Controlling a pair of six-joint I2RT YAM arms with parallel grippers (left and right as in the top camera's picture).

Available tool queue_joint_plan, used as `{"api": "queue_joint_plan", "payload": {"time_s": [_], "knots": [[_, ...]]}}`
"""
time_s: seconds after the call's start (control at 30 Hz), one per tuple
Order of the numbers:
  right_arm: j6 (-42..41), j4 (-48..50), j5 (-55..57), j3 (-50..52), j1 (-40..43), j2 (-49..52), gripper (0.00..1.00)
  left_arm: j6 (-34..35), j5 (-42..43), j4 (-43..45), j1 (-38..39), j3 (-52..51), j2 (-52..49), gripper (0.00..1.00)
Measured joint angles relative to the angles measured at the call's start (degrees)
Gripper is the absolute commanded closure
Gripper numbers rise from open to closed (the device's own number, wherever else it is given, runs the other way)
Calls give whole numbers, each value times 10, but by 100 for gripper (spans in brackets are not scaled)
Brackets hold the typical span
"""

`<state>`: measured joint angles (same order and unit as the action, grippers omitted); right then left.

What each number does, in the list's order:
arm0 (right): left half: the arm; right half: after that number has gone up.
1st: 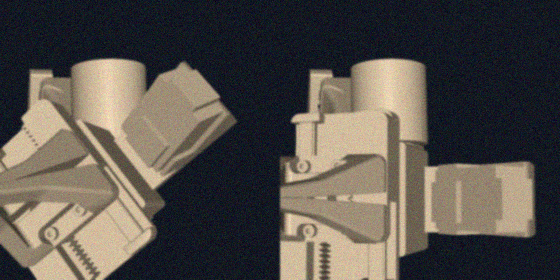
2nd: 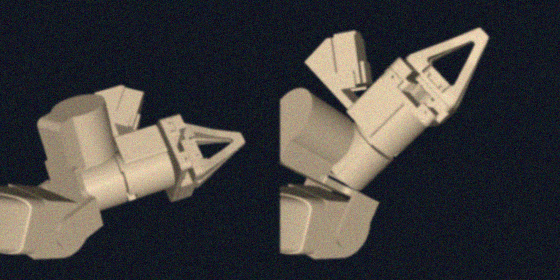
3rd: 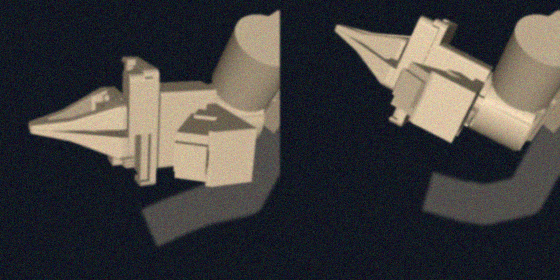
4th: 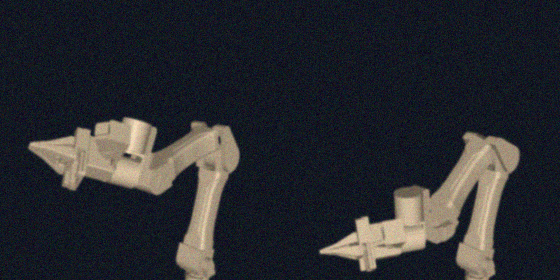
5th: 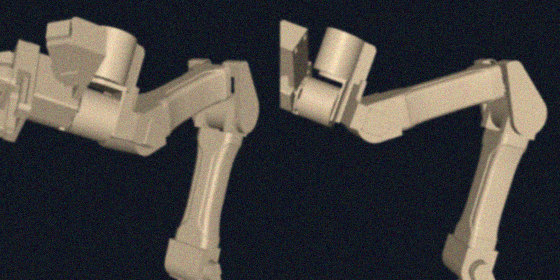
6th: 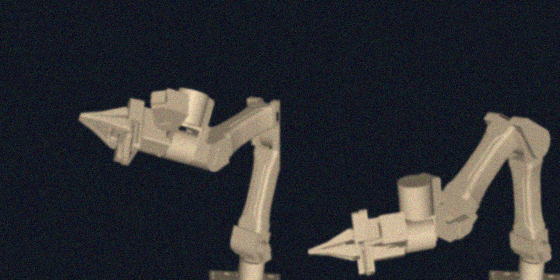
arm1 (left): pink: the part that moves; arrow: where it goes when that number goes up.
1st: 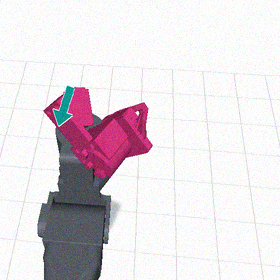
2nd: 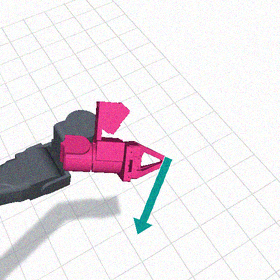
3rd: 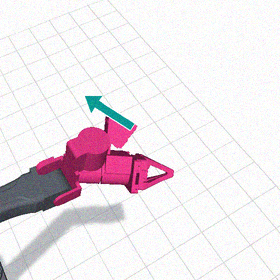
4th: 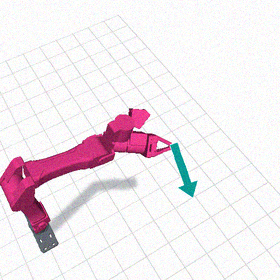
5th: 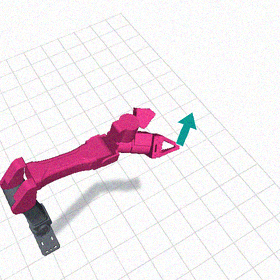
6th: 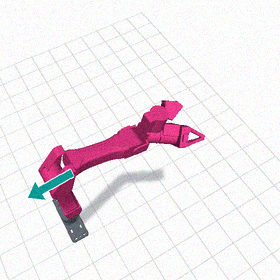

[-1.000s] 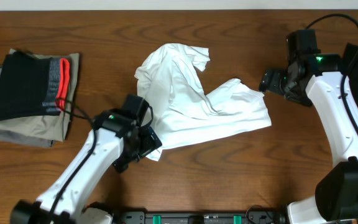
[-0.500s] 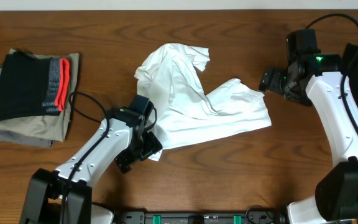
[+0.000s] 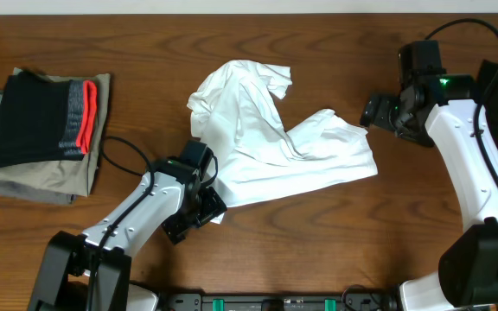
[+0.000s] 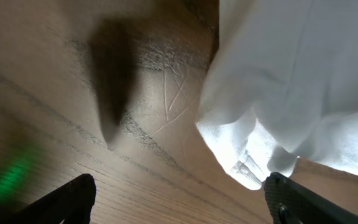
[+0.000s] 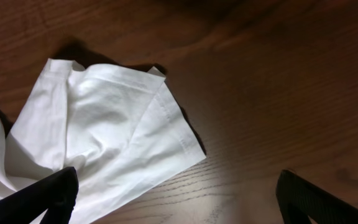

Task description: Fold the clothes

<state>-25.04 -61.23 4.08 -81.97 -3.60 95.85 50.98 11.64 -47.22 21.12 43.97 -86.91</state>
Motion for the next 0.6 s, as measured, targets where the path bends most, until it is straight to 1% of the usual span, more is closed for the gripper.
{"api": "queue_joint_plan", "payload": {"time_s": [0.1,0.13,0.3,0.33,0.37,0.4,0.47,0.6], "knots": [[0,-6,0,0,0,0,1,-1,0,0,0,0,0,9],[0,-9,0,0,0,0,1,-2,0,0,0,0,0,5],[0,-26,0,6,0,0,1,-9,0,2,0,-1,-2,6],[0,-27,0,9,0,0,1,-11,0,2,0,-1,-4,10],[0,-27,0,11,0,0,1,-12,0,2,0,-1,-6,17],[0,-28,0,12,0,0,1,-12,0,2,0,-1,-9,21],[0,-29,0,14,0,0,1,-18,0,4,0,-1,-15,23],[-2,-38,0,14,0,0,1,-26,0,7,0,-2,-24,23]]}}
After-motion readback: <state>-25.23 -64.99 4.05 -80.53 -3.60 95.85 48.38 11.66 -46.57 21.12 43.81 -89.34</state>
